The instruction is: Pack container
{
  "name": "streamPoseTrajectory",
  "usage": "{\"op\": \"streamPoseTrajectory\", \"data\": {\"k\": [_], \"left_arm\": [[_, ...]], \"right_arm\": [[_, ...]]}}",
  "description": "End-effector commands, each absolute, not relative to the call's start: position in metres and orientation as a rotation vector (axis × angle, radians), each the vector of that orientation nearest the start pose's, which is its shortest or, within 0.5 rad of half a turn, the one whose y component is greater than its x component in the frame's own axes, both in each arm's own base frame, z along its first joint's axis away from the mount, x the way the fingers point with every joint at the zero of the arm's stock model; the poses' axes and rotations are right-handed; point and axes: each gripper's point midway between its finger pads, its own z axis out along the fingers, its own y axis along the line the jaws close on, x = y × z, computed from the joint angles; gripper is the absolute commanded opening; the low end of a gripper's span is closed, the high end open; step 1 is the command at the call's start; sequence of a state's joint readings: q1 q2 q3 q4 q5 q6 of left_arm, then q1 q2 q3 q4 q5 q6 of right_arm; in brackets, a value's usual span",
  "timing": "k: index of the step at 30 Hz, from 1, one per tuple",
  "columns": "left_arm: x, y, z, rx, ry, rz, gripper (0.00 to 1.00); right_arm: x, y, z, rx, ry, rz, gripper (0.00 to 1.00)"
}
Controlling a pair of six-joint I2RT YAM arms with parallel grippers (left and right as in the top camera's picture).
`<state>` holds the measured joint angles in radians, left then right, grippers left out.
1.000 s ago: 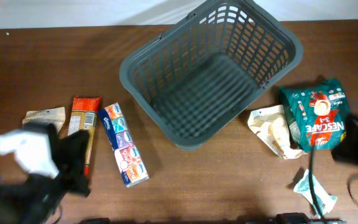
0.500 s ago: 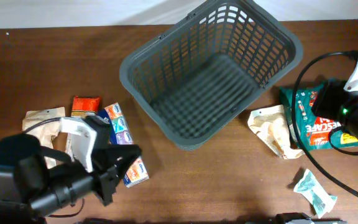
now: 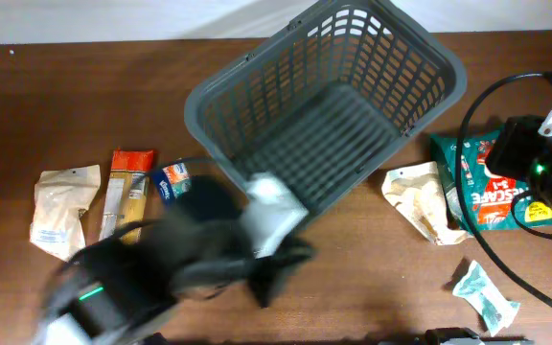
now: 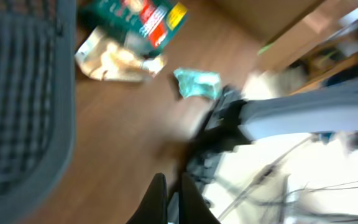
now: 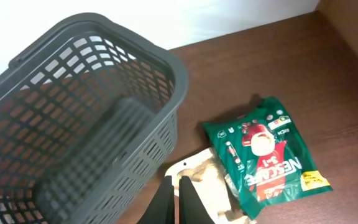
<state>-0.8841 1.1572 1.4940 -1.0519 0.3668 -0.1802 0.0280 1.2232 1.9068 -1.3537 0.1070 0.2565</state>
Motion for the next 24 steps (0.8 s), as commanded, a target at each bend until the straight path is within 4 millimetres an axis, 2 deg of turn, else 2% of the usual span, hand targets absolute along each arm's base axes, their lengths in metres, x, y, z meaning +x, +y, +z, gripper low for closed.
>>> {"op": "streamPoseTrajectory", "data": {"k": [1, 5, 9, 14, 18, 22, 24], "left_arm": [[0.180, -0.298, 0.289, 1.049, 2.289, -0.614, 0.02], [0.196, -0.320, 0.254, 1.130, 2.352, -0.521, 0.02], [0.210, -0.323, 0.228, 1.142, 2.401, -0.412, 0.02], [0.230, -0.310, 0.226, 1.079, 2.385, -0.241, 0.02], [0.229, -0.306, 0.225, 1.079, 2.392, -0.217, 0.02], [0.225, -0.306, 0.224, 1.096, 2.395, -0.209, 0.02], [0.222, -0.308, 0.224, 1.100, 2.390, -0.193, 0.02]], "right_arm": [[0.272, -0.006, 0.416, 0.251, 2.213, 0.041, 0.04], [0.261, -0.006, 0.420, 0.212, 2.226, 0.019, 0.04], [0.251, -0.007, 0.428, 0.173, 2.224, 0.000, 0.04], [0.245, -0.007, 0.430, 0.152, 2.230, -0.010, 0.03], [0.248, -0.005, 0.430, 0.123, 2.233, -0.006, 0.03], [0.257, 0.021, 0.437, -0.069, 2.200, 0.102, 0.04], [0.268, 0.032, 0.447, -0.149, 2.144, 0.145, 0.03]]}}
